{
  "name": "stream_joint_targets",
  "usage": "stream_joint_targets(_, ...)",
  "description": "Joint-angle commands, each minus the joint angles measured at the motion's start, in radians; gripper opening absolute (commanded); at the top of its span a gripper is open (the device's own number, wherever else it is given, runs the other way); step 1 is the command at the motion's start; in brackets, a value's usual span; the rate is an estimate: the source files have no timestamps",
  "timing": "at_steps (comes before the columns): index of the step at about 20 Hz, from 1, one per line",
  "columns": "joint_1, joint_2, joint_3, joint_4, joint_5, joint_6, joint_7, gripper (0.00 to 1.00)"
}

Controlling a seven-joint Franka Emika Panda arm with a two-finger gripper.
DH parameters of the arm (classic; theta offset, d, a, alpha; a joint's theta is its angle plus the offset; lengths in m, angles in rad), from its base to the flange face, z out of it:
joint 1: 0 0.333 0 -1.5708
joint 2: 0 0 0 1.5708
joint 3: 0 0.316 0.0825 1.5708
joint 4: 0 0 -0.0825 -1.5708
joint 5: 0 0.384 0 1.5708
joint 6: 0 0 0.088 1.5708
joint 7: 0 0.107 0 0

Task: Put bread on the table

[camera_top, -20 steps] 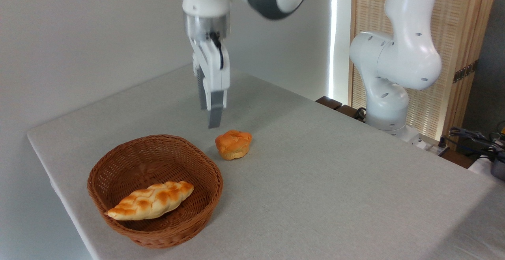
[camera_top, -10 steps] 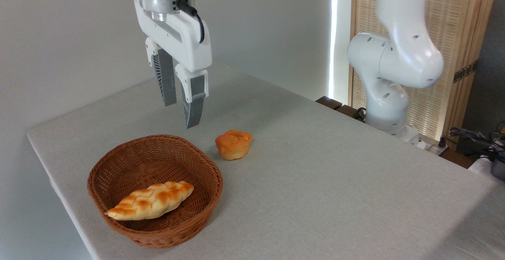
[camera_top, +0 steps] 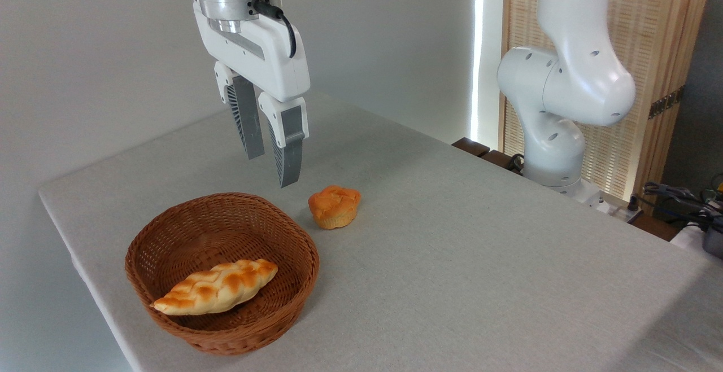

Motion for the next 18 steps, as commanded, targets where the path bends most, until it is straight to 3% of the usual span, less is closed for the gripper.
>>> stream_joint_targets(1, 0.000, 0.005, -0.007, 0.020, 0.019, -0.057, -0.041, 1.00)
stream_joint_targets(18, -0.007, 0.005, 0.010, 0.020, 0.018, -0.060, -0.041, 1.00)
